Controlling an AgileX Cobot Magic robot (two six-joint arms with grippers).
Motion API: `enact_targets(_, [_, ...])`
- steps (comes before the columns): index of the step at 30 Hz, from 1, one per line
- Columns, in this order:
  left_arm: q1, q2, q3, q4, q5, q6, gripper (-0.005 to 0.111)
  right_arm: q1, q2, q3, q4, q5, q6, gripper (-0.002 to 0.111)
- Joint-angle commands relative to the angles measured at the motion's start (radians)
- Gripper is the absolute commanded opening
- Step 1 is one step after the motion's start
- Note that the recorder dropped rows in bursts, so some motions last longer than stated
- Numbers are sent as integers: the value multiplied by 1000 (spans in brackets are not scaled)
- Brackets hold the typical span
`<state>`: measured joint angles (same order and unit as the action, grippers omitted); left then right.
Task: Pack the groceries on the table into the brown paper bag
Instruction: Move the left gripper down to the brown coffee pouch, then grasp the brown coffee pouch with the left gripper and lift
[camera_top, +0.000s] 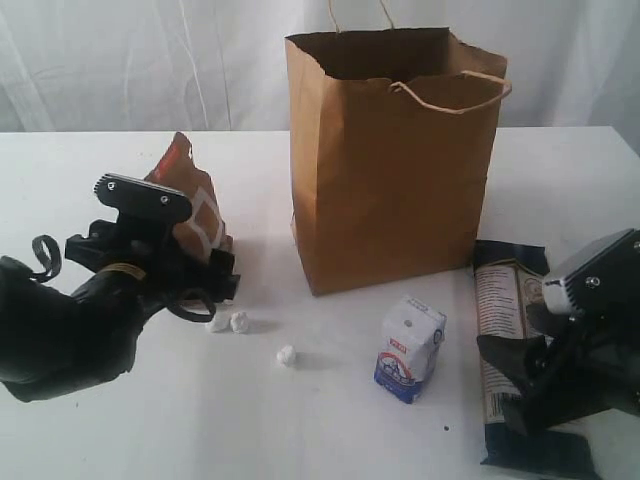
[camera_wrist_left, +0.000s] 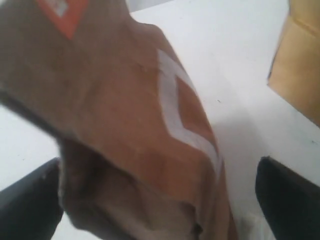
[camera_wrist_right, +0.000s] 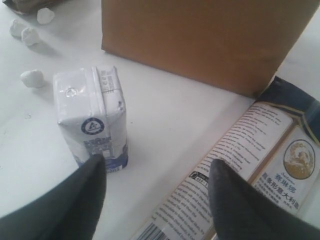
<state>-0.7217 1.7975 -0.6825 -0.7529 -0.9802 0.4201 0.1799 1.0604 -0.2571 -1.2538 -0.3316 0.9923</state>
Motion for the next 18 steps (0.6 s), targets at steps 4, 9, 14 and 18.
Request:
enact_targets(4, [4,38,-8,-44,-59,-59,104,-11,3,0,4,-6,59,56])
enact_targets(9, [4,40,-8,-68,-59,-65,78,-11,3,0,4,-6,62,56])
enact_targets(14, [4,40,-8,-36,-17,-65,45,-11,3,0,4,-8,61,56])
enact_targets(18, [4,40,-8,-55,10,-67,44,-11,3,0,4,-12,62,56])
